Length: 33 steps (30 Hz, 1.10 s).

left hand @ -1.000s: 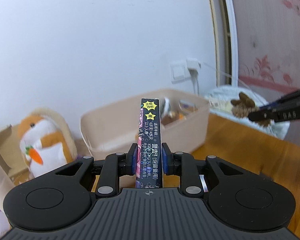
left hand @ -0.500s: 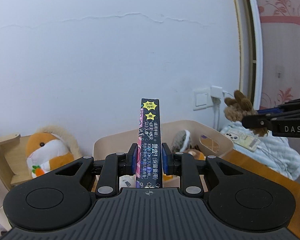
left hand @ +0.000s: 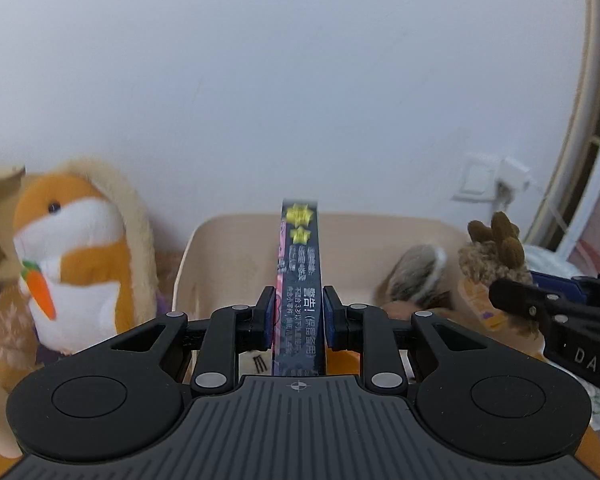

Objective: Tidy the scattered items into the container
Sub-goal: 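Carry the black box and antlered plush into the basket and open both grippers, then move the left gripper to the blue-and-white packet while the right approaches the small black box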

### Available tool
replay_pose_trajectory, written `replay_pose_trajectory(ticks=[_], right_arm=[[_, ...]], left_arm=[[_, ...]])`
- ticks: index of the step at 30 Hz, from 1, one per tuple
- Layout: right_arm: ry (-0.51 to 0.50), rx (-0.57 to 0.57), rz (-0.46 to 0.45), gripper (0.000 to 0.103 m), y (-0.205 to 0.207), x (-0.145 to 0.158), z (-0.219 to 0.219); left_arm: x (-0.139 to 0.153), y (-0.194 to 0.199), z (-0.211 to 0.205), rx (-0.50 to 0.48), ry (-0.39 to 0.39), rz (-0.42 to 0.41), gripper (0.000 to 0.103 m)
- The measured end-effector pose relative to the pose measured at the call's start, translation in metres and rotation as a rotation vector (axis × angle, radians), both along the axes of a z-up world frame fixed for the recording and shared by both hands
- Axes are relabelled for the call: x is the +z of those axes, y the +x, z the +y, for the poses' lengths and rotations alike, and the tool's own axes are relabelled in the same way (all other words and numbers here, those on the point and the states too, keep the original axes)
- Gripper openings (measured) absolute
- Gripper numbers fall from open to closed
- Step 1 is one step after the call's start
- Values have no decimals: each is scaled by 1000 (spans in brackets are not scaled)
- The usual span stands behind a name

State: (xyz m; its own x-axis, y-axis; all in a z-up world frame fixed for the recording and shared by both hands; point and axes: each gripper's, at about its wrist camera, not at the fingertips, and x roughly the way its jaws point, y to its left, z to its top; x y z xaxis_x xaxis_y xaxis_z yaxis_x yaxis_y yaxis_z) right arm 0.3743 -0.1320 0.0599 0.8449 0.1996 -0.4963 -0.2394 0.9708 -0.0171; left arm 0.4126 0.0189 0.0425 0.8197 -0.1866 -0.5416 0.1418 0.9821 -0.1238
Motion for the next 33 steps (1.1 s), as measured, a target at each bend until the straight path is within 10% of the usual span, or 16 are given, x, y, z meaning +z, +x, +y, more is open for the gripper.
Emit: replay_pose_trajectory(ticks=[11, 14, 20, 33], right_arm=[[-40, -11, 101, 22, 35, -41, 5], [-48, -11, 96, 38, 34, -42, 4], [-33, -16, 50, 59, 21, -32, -3], [74, -55, -36, 69, -42, -6, -47]], left_arm=[[-26, 30, -17, 85, 88, 150, 24], [-28, 37, -23, 57, 109, 161, 24], [-28, 25, -35, 13, 140, 117, 69], [-2, -40, -41, -24, 169, -5, 80]])
